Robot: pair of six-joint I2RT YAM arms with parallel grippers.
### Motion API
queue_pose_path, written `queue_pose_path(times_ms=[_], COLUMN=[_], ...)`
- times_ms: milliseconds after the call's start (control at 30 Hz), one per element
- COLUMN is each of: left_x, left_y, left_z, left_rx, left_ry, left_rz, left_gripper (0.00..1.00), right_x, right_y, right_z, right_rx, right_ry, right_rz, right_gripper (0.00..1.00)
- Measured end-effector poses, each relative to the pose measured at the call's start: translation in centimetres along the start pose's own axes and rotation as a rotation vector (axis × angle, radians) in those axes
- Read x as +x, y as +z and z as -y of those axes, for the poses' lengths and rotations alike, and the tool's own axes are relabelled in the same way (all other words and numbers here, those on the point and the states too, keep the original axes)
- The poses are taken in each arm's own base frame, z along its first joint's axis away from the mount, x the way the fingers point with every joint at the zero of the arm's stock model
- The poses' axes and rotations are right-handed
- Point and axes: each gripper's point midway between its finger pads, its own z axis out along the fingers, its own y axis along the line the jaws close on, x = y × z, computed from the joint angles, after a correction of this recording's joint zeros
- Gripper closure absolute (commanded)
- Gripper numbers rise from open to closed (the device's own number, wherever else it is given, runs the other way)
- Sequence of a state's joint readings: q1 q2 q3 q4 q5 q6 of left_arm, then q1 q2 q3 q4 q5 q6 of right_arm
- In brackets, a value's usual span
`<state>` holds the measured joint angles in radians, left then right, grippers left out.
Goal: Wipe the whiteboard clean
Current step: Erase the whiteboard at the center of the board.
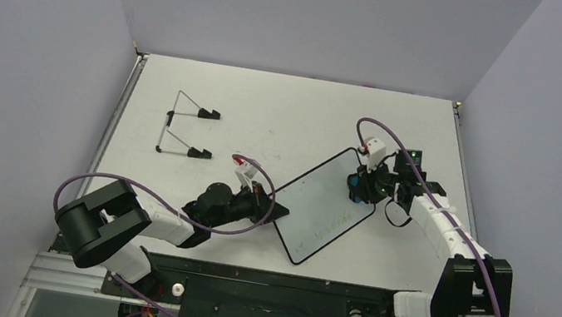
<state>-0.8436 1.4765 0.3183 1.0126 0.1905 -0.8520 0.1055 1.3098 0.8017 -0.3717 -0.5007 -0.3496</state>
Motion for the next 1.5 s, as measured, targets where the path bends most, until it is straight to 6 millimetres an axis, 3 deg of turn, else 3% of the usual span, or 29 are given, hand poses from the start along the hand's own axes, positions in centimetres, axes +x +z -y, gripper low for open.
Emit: queue_pose_path(times_ms=[133,300,567,633,733,867,1000,1100,1233,1367,1433,1500], left_x=[0.0,-0.1,-0.3,-0.1,0.0,0.1,0.0,-0.1,-0.3,-0.4,-0.4,-0.2], left_y=[0.0,-0.1,-0.1,-0.1,-0.1,-0.2,-0.1,-0.1,-0.1,-0.1,-0.1,-0.1], left_z=[0.0,-0.3,-0.5,-0.3,-0.2,-0.1,-0.2,-0.3,-0.5,-0.7,-0.5,-0.4], left_rx=[0.002,-0.014,-0.02,-0.011,-0.003,0.001,-0.009,-0.014,-0.023,-0.027,-0.02,-0.011], left_ry=[0.0,-0.02,-0.006,-0.001,0.002,0.003,-0.015,-0.02,-0.02,-0.008,-0.001,0.001], left_rz=[-0.002,0.009,0.019,0.012,0.004,-0.001,0.003,0.009,0.02,0.025,0.021,0.012], left_gripper=[1.0,1.0,1.0,1.0,1.0,1.0,1.0,1.0,1.0,1.0,1.0,1.0], right_x=[0.6,0.9,0.2,-0.3,-0.6,0.1,1.8,1.8,1.5,1.0,0.6,0.1], right_y=[0.5,1.5,1.2,0.7,-0.1,0.1,1.4,1.6,2.0,1.7,1.3,1.0], right_z=[1.6,1.3,-5.0,-4.4,-1.9,0.8,1.9,1.8,-0.8,-5.9,-6.4,-5.2], right_rx=[0.076,0.061,-0.224,-0.212,-0.108,0.015,0.052,0.051,-0.048,-0.238,-0.267,-0.228], right_ry=[0.01,-0.022,-0.104,-0.075,-0.027,0.003,0.022,-0.002,-0.098,-0.162,-0.135,-0.089], right_rz=[-0.032,-0.067,-0.025,0.012,0.06,0.04,-0.032,-0.04,-0.05,-0.025,-0.003,0.025], right_gripper=[1.0,1.0,1.0,1.0,1.0,1.0,1.0,1.0,1.0,1.0,1.0,1.0])
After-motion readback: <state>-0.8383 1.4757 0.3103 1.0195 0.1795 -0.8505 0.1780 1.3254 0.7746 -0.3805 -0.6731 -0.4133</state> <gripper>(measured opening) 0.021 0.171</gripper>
